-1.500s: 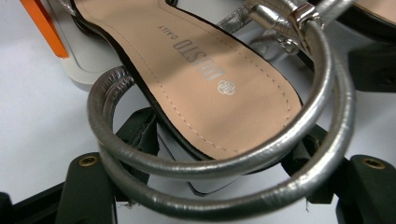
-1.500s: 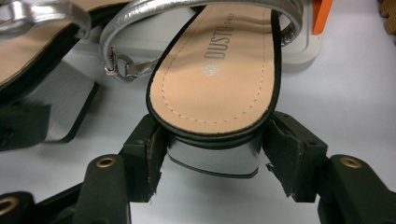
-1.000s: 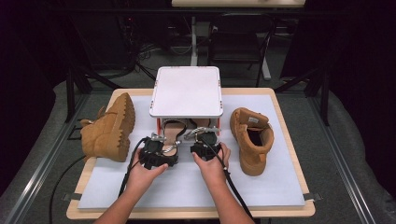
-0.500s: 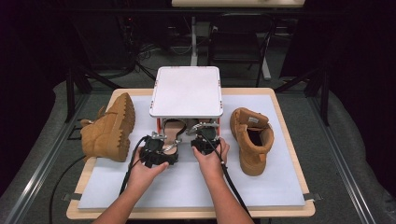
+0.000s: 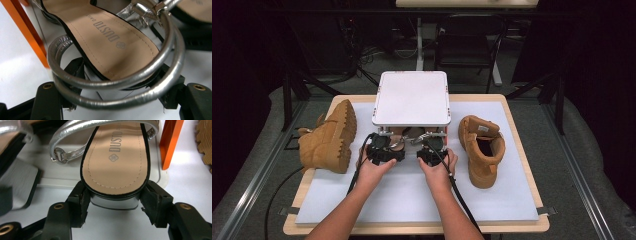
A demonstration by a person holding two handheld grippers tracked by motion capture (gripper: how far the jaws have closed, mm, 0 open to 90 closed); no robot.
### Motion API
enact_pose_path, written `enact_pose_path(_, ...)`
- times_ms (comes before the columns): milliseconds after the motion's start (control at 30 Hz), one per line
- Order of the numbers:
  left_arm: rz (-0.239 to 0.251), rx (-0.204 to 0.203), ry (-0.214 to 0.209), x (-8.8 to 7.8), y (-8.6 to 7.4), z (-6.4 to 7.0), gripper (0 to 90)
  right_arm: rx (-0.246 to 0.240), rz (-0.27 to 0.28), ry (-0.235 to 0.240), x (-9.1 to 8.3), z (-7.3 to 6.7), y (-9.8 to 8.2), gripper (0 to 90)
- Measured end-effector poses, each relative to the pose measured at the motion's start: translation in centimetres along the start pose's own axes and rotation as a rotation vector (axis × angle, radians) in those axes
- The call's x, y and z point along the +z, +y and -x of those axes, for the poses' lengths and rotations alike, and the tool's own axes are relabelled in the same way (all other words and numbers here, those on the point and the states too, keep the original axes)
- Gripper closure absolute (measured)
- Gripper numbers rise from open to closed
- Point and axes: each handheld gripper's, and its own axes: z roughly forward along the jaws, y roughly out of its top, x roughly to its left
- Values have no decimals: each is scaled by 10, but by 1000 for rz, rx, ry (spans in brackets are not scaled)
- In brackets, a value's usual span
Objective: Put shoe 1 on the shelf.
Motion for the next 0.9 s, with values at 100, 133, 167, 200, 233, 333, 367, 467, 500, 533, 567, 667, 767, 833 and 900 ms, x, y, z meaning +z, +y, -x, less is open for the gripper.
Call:
enact_pose_path(100, 14, 11, 19, 5, 1, -2, 333, 1, 0, 4, 0, 0, 0, 422)
enact_pose_path(133, 16, 17, 26, 6, 1, -2, 333, 0, 0, 3, 0, 0, 0, 422)
enact_pose_path(167, 8, 15, 31, 7, 1, -3, 333, 0, 0, 4, 0, 1, 0, 422)
enact_pose_path(200, 11, 19, 33, 8, 1, -3, 333, 0, 0, 4, 0, 0, 0, 422)
enact_pose_path(233, 10, 21, 39, 10, 1, -3, 333, 0, 1, 4, 0, 1, 0, 422)
enact_pose_path(333, 17, 21, 33, 11, 2, -6, 334, 4, 6, 8, 0, 0, 0, 422)
enact_pose_path(367, 20, 17, 31, 12, 2, -6, 334, 5, 7, 10, 0, 0, -1, 422)
enact_pose_path(467, 25, 3, 30, 12, 1, -6, 334, 4, 10, 10, 0, 1, -1, 421)
enact_pose_path(500, 30, 3, 31, 12, 0, -6, 334, 6, 12, 10, 0, 1, -1, 421)
enact_pose_path(533, 31, 7, 29, 12, 0, -6, 335, 5, 13, 12, 1, 1, -1, 420)
enact_pose_path(567, 30, 3, 30, 11, -1, -7, 336, 1, 10, 14, 0, 1, -1, 419)
enact_pose_path(667, 36, -2, 30, 7, -3, -7, 350, -7, 6, 24, 0, 2, -1, 417)
enact_pose_path(767, 49, -9, 26, 4, -7, -5, 381, -12, 22, 36, 0, 4, -3, 416)
enact_pose_path(833, 53, -11, 16, 2, -9, -6, 397, -14, 29, 40, 0, 5, -4, 417)
enact_pose_path(900, 54, -16, 14, 2, -9, -8, 399, -17, 33, 35, 0, 4, -5, 419)
